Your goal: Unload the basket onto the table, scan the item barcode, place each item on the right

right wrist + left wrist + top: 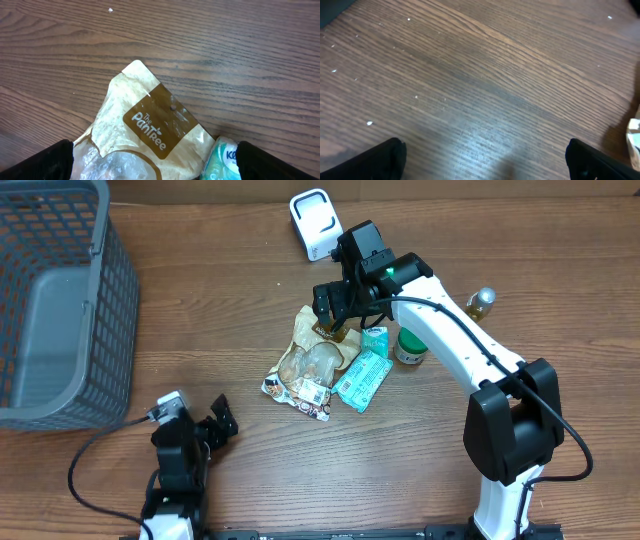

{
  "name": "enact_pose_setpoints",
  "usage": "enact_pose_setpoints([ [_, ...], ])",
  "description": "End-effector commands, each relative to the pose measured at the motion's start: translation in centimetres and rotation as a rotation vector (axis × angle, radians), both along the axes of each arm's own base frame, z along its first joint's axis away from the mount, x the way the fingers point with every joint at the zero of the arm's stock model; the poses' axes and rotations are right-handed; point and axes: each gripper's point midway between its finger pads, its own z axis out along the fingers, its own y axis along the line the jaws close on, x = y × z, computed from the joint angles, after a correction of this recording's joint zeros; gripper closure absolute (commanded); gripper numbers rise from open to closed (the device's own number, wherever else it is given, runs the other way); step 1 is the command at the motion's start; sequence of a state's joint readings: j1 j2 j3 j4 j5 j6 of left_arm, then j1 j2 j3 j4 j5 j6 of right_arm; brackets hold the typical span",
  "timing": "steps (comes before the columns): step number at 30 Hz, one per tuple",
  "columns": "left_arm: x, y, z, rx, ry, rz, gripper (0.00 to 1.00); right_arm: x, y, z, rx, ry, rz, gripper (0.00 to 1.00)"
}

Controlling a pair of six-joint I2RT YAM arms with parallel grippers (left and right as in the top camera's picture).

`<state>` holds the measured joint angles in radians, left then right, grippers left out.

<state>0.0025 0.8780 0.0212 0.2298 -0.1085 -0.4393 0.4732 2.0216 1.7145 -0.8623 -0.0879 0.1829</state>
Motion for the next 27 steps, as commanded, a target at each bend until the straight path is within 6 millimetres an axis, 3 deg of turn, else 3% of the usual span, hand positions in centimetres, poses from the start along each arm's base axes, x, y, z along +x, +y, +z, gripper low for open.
enact_pose_setpoints([
  [1, -0.4, 0.2, 0.5, -0.012, -0.028, 0.018, 0.0, 0.1, 0.0, 0.7, 0.002, -0.021, -0.001, 0.0],
  [12, -1.8, 0.3, 1.2, -0.011, -0.037, 0.022, 0.01, 0.1, 0.0, 0.7, 0.002, -0.021, -0.001, 0.0],
  [27, -1.0, 0.0, 4.3, 0.034, -0.169, -0.026, 0.01, 0.1, 0.0, 0.7, 0.002, -0.021, -0.001, 0.0],
])
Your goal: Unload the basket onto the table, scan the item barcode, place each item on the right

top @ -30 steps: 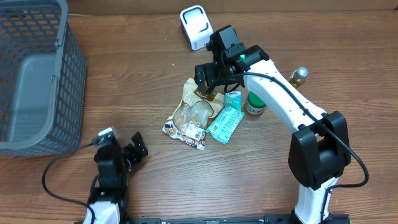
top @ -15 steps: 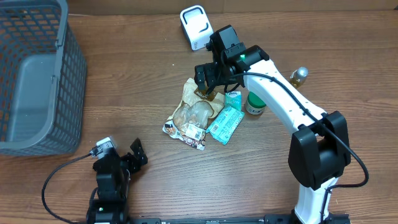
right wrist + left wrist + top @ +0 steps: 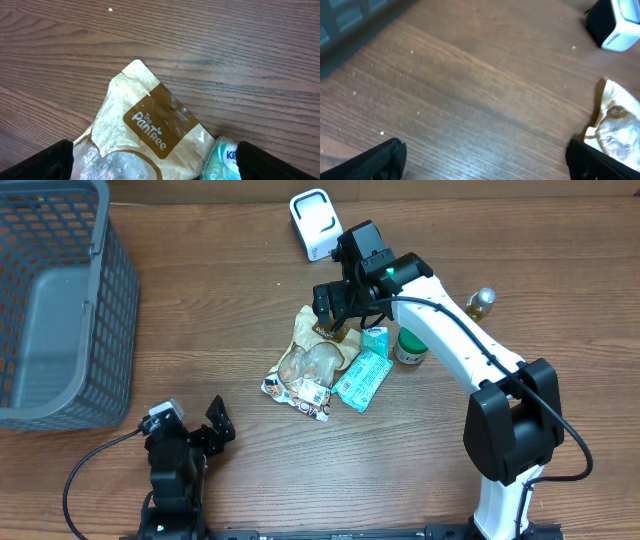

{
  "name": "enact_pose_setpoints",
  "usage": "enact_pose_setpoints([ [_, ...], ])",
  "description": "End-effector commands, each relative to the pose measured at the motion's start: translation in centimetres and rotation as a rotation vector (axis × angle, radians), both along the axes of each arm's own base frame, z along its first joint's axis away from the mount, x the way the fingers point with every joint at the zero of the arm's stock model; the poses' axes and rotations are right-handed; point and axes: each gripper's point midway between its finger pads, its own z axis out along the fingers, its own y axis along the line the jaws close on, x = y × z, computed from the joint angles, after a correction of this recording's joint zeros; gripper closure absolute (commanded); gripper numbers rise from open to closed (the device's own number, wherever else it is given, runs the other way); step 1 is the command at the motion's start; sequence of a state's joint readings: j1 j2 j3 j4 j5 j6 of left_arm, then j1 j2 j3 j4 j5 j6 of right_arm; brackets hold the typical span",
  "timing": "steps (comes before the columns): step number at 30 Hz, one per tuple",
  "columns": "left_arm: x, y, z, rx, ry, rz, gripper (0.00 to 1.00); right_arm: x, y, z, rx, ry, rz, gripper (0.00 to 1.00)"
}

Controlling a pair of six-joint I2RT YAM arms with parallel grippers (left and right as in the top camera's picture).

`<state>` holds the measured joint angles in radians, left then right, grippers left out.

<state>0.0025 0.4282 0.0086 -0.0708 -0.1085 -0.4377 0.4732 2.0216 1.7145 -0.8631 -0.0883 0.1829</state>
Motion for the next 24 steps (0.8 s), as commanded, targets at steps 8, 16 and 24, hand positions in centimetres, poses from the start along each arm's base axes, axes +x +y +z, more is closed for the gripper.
enact_pose_setpoints([
  [8, 0.5, -0.4, 4.2, 0.112, -0.178, -0.073, 0.0, 0.1, 0.0, 0.7, 0.002, -0.021, -0.001, 0.0],
  [16, 0.5, -0.7, 6.4, 0.147, -0.269, -0.1, 0.0, 0.1, 0.0, 0.7, 0.002, -0.021, -0.001, 0.0],
  [24, 0.4, -0.7, 7.6, 0.161, -0.32, -0.101, 0.0, 0.1, 0.0, 0.7, 0.002, -0.021, -0.001, 0.0],
])
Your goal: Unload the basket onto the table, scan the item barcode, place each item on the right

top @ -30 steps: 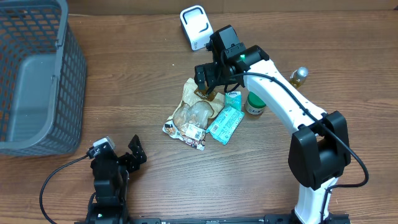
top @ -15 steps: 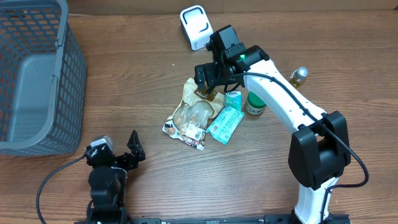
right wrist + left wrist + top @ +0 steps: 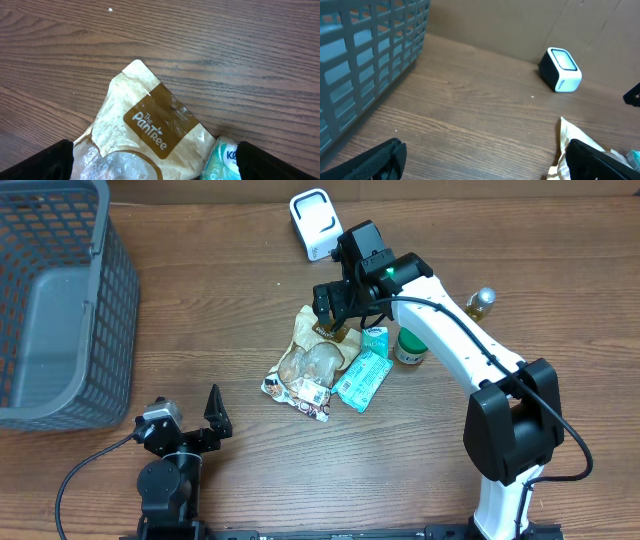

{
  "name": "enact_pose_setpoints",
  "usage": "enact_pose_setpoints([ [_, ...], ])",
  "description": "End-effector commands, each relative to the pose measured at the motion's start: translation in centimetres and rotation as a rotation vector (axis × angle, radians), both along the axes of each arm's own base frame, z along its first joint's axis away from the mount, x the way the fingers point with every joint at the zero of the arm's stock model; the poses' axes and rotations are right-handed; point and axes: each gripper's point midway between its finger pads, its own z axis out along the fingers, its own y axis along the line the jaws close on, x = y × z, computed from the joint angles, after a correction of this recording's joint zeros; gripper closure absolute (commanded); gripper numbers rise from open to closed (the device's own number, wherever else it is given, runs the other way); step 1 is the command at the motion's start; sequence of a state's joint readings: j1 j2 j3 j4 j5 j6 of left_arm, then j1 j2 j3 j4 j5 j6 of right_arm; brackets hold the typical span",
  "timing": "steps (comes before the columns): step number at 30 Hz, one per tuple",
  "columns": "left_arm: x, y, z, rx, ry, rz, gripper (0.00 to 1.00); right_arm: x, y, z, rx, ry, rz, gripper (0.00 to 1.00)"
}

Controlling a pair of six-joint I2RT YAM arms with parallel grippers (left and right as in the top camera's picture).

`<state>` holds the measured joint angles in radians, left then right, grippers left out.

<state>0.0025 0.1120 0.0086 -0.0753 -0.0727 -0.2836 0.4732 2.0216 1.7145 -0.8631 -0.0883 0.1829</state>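
Note:
A beige "The PanTree" snack bag (image 3: 308, 363) lies mid-table with a barcode label at its near end. My right gripper (image 3: 336, 312) hovers open over the bag's top edge; in the right wrist view the bag (image 3: 145, 125) lies between its black fingertips (image 3: 50, 160). The white scanner (image 3: 315, 223) stands at the back, also visible in the left wrist view (image 3: 560, 76). Near the table's front left my left gripper (image 3: 190, 430) is open and empty, with the bag's corner (image 3: 570, 145) beside its right finger (image 3: 600, 160).
A grey mesh basket (image 3: 55, 310) stands at the left (image 3: 370, 60). Teal tissue packs (image 3: 364, 379) lie right of the bag (image 3: 222, 160). A green-lidded jar (image 3: 408, 345) and a small bottle (image 3: 481, 299) stand further right.
My left wrist has tilted up: its view now takes in the basket, the back wall and the whole scanner. The left arm sits slightly lower and further left. The right arm has not moved.
My left wrist camera first faced bare table close up. Then it showed the scanner's corner and the bag's edge, and now it looks level across the table. My right gripper stayed open over the snack bag's top throughout.

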Motion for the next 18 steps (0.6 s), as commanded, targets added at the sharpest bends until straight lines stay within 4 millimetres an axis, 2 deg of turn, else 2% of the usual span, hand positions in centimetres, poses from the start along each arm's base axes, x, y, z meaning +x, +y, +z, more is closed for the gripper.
enact_pose_setpoints([
  [1, -0.1, -0.1, 0.7, 0.034, -0.031, -0.015, 0.0, 0.1, 0.0, 0.7, 0.002, -0.021, -0.001, 0.0],
  [10, -0.3, -0.2, 2.3, 0.069, -0.098, -0.02, 0.0, 0.1, 0.0, 0.7, 0.002, -0.021, -0.001, 0.0],
  [18, -0.3, -0.2, 2.2, 0.076, -0.096, -0.026, 0.0, 0.1, 0.0, 0.7, 0.002, -0.021, -0.001, 0.0],
])
